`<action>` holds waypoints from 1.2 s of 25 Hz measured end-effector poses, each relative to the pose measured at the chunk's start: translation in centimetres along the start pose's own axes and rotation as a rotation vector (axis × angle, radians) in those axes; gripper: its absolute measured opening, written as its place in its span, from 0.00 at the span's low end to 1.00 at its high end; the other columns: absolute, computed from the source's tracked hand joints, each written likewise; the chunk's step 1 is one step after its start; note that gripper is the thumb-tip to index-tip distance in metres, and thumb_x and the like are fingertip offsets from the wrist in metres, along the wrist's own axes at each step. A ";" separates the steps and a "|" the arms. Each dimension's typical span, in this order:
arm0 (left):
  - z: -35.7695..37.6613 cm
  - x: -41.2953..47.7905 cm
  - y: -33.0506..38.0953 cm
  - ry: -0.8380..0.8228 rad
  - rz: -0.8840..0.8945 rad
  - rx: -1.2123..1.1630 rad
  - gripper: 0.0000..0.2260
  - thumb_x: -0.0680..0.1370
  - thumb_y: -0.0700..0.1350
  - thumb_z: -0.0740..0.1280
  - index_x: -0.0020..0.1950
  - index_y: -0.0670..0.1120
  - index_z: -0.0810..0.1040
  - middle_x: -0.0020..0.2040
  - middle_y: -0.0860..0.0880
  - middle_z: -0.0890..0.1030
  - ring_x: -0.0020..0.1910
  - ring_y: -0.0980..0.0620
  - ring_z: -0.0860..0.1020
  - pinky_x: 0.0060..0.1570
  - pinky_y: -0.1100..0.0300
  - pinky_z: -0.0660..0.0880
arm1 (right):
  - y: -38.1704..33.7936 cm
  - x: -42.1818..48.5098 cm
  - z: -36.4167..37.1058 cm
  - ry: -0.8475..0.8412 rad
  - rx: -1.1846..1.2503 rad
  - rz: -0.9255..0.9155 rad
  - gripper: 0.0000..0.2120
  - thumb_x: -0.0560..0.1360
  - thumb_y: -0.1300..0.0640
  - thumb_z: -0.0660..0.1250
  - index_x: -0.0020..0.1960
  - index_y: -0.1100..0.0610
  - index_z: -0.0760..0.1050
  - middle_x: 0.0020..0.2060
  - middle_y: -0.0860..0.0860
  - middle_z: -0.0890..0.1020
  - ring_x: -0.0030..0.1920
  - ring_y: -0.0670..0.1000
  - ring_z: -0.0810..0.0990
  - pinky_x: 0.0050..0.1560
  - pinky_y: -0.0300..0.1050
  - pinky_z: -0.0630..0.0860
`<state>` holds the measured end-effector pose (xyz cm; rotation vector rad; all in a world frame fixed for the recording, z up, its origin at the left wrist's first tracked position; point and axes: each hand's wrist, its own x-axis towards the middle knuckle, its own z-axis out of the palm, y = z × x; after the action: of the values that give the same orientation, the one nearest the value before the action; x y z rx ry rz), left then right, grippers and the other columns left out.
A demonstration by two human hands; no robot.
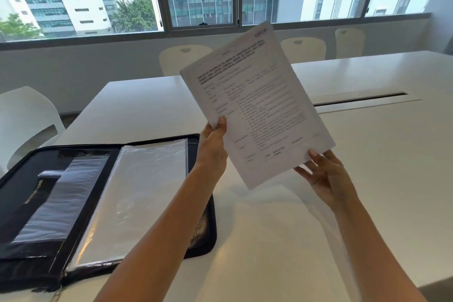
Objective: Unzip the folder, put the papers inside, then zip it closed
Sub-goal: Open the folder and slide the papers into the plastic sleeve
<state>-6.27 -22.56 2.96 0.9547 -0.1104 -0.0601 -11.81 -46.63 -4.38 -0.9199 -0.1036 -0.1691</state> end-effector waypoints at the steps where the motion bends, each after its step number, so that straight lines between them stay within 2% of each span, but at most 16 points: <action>1: 0.3 -0.1 -0.3 0.019 -0.032 -0.076 0.09 0.82 0.41 0.62 0.57 0.52 0.79 0.53 0.48 0.84 0.52 0.46 0.81 0.55 0.42 0.79 | 0.8 0.0 1.1 0.008 0.062 -0.016 0.19 0.74 0.64 0.64 0.62 0.52 0.76 0.58 0.54 0.82 0.57 0.55 0.81 0.52 0.57 0.79; 5: 0.6 -0.6 -2.0 0.165 -0.146 -0.290 0.09 0.80 0.40 0.65 0.60 0.49 0.77 0.60 0.44 0.82 0.60 0.42 0.80 0.61 0.40 0.75 | 3.1 0.5 5.8 0.051 0.176 -0.066 0.19 0.76 0.67 0.62 0.65 0.55 0.74 0.62 0.57 0.79 0.60 0.57 0.78 0.59 0.61 0.75; 8: -1.1 -0.3 -2.1 0.191 -0.115 -0.134 0.07 0.81 0.44 0.64 0.58 0.51 0.78 0.54 0.48 0.84 0.56 0.45 0.81 0.56 0.44 0.78 | 3.2 1.0 7.5 0.124 0.064 -0.103 0.15 0.77 0.68 0.62 0.61 0.57 0.77 0.58 0.57 0.81 0.58 0.58 0.79 0.59 0.60 0.76; 10: -3.0 0.3 -1.7 0.198 -0.052 0.317 0.10 0.82 0.52 0.62 0.58 0.50 0.78 0.54 0.51 0.84 0.57 0.47 0.80 0.57 0.47 0.77 | 2.8 1.3 7.3 0.181 -0.037 -0.131 0.14 0.77 0.67 0.63 0.61 0.59 0.77 0.55 0.56 0.83 0.56 0.57 0.80 0.57 0.57 0.78; 13: -7.5 2.0 -2.6 0.274 -0.050 1.307 0.28 0.81 0.63 0.55 0.71 0.44 0.69 0.69 0.44 0.73 0.70 0.42 0.69 0.67 0.44 0.65 | 2.2 1.8 6.4 0.260 -0.140 -0.123 0.14 0.77 0.66 0.64 0.62 0.60 0.76 0.52 0.55 0.84 0.53 0.58 0.81 0.49 0.53 0.81; 14: -8.4 2.3 -3.0 0.303 -0.081 1.539 0.32 0.80 0.64 0.53 0.74 0.42 0.64 0.73 0.41 0.68 0.73 0.41 0.63 0.70 0.43 0.61 | 2.0 1.7 6.1 0.270 -0.150 -0.110 0.14 0.76 0.66 0.64 0.61 0.59 0.77 0.53 0.56 0.84 0.53 0.58 0.82 0.48 0.53 0.82; 15: -9.1 2.6 -3.3 0.341 -0.093 1.645 0.33 0.80 0.64 0.51 0.76 0.41 0.61 0.75 0.40 0.64 0.75 0.40 0.60 0.71 0.42 0.58 | 1.8 1.7 5.8 0.264 -0.143 -0.099 0.14 0.76 0.66 0.64 0.61 0.58 0.77 0.54 0.57 0.83 0.52 0.58 0.82 0.47 0.53 0.82; 16: -9.3 2.9 -3.3 0.383 -0.072 1.628 0.32 0.81 0.63 0.50 0.75 0.42 0.62 0.75 0.40 0.65 0.74 0.40 0.60 0.71 0.41 0.57 | 1.5 1.6 5.3 0.238 -0.131 -0.094 0.14 0.76 0.66 0.64 0.59 0.57 0.78 0.55 0.57 0.83 0.52 0.57 0.82 0.46 0.52 0.82; 18: -9.7 3.9 -1.9 0.367 0.052 1.247 0.28 0.82 0.63 0.48 0.68 0.45 0.73 0.67 0.42 0.75 0.69 0.42 0.70 0.68 0.43 0.64 | 0.3 1.4 4.3 0.152 -0.132 -0.086 0.14 0.76 0.65 0.64 0.59 0.55 0.79 0.55 0.56 0.83 0.53 0.56 0.83 0.47 0.52 0.82; 19: -10.0 4.5 -0.5 0.266 0.046 0.922 0.30 0.81 0.65 0.47 0.64 0.47 0.77 0.61 0.43 0.80 0.64 0.44 0.76 0.66 0.43 0.67 | -0.4 1.4 3.8 0.117 -0.153 -0.073 0.15 0.75 0.65 0.65 0.60 0.56 0.79 0.57 0.56 0.82 0.54 0.56 0.82 0.48 0.53 0.81; 21: -10.4 5.5 3.1 -0.142 -0.221 0.300 0.41 0.74 0.75 0.46 0.66 0.46 0.77 0.59 0.42 0.82 0.61 0.41 0.79 0.64 0.41 0.70 | -1.9 1.4 2.7 0.050 -0.220 -0.030 0.16 0.75 0.64 0.65 0.62 0.57 0.77 0.59 0.57 0.81 0.57 0.58 0.81 0.50 0.56 0.80; 22: -10.5 5.8 4.8 -0.261 -0.357 0.132 0.46 0.69 0.78 0.49 0.70 0.44 0.74 0.60 0.40 0.81 0.62 0.38 0.77 0.62 0.39 0.71 | -2.5 1.3 2.4 0.014 -0.255 -0.006 0.16 0.74 0.64 0.65 0.62 0.58 0.77 0.60 0.58 0.81 0.57 0.59 0.81 0.49 0.55 0.80; 23: -10.6 6.0 6.0 -0.356 -0.443 0.085 0.48 0.67 0.79 0.53 0.71 0.43 0.73 0.60 0.40 0.80 0.61 0.36 0.77 0.59 0.39 0.74 | -3.0 1.3 2.1 -0.011 -0.285 0.017 0.16 0.74 0.64 0.66 0.61 0.58 0.78 0.59 0.59 0.81 0.56 0.60 0.81 0.48 0.54 0.80; 25: -9.9 6.4 6.9 -0.415 -0.433 0.332 0.35 0.72 0.68 0.64 0.69 0.43 0.75 0.58 0.41 0.81 0.59 0.37 0.79 0.53 0.39 0.78 | -3.7 1.3 1.7 -0.021 -0.327 0.045 0.15 0.73 0.64 0.66 0.60 0.57 0.79 0.57 0.59 0.82 0.54 0.61 0.82 0.45 0.52 0.81; 27: -8.6 6.1 6.6 -0.385 -0.277 0.707 0.16 0.78 0.50 0.68 0.62 0.45 0.80 0.53 0.44 0.84 0.55 0.41 0.82 0.48 0.44 0.81 | -4.0 1.4 1.5 0.007 -0.369 0.062 0.14 0.73 0.63 0.67 0.58 0.54 0.80 0.54 0.58 0.83 0.51 0.60 0.83 0.42 0.52 0.81; 30: -7.9 5.6 5.6 -0.263 -0.216 0.842 0.08 0.79 0.44 0.67 0.57 0.45 0.82 0.50 0.46 0.86 0.48 0.47 0.85 0.40 0.52 0.83 | -3.6 1.9 1.9 0.098 -0.489 0.087 0.11 0.74 0.62 0.67 0.54 0.51 0.81 0.50 0.56 0.85 0.45 0.58 0.85 0.37 0.50 0.81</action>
<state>0.25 -13.47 3.36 1.7959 -0.2880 -0.3597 -10.61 -47.39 -0.11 -1.3991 0.0730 -0.1611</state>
